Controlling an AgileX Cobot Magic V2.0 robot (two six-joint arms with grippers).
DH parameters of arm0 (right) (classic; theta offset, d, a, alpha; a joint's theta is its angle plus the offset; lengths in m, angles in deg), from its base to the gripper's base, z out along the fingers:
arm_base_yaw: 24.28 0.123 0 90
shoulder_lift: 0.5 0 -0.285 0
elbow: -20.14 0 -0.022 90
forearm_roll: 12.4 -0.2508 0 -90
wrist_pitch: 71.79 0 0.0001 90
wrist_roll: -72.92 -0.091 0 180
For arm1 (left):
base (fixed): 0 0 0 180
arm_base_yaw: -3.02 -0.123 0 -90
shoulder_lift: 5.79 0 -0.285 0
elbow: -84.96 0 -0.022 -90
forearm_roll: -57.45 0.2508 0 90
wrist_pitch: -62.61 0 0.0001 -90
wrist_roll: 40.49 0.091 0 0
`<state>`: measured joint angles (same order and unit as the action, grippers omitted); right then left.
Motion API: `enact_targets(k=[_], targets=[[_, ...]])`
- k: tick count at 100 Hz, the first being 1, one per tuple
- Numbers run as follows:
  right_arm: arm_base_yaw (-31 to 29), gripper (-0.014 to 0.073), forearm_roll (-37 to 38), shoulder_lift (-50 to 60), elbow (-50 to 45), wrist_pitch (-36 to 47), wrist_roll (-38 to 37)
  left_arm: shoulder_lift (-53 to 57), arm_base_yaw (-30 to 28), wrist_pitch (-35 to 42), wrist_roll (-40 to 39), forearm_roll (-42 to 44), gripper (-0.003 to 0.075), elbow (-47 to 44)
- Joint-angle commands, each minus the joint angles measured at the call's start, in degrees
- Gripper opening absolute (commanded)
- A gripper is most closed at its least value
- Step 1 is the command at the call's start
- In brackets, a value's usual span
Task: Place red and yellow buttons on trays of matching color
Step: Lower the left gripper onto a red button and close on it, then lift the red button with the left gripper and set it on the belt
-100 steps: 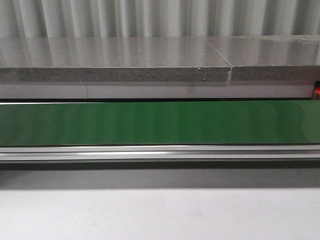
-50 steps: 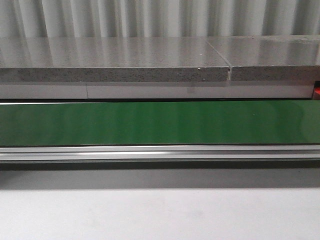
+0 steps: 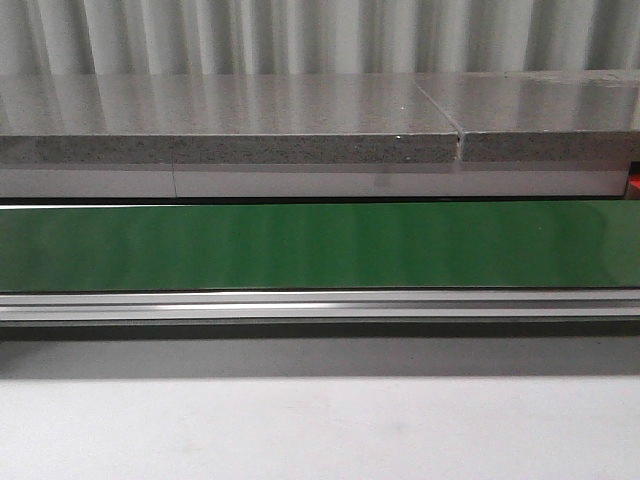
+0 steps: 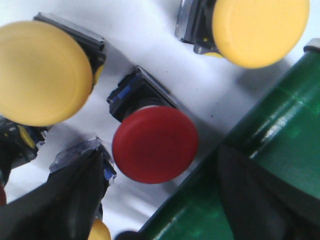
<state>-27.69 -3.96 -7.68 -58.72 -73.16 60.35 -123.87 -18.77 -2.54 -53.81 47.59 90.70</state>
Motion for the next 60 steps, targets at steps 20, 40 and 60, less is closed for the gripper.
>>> enact_targets(k=[20, 40, 60], targets=[[-0.35, -0.0066, 0.46, 1.05, 1.08, 4.5, 0.4, 2.67, -0.06, 0.4, -0.46, -0.5, 0.0295, 1.5], [-0.35, -0.0066, 0.46, 1.05, 1.08, 4.5, 0.4, 2.78, -0.06, 0.4, -0.46, -0.5, 0.0142, 1.5], [-0.35, -0.0066, 0.46, 1.05, 1.08, 4.5, 0.4, 3.88, -0.06, 0.4, -0.31, -0.37, 0.0092, 2.11]])
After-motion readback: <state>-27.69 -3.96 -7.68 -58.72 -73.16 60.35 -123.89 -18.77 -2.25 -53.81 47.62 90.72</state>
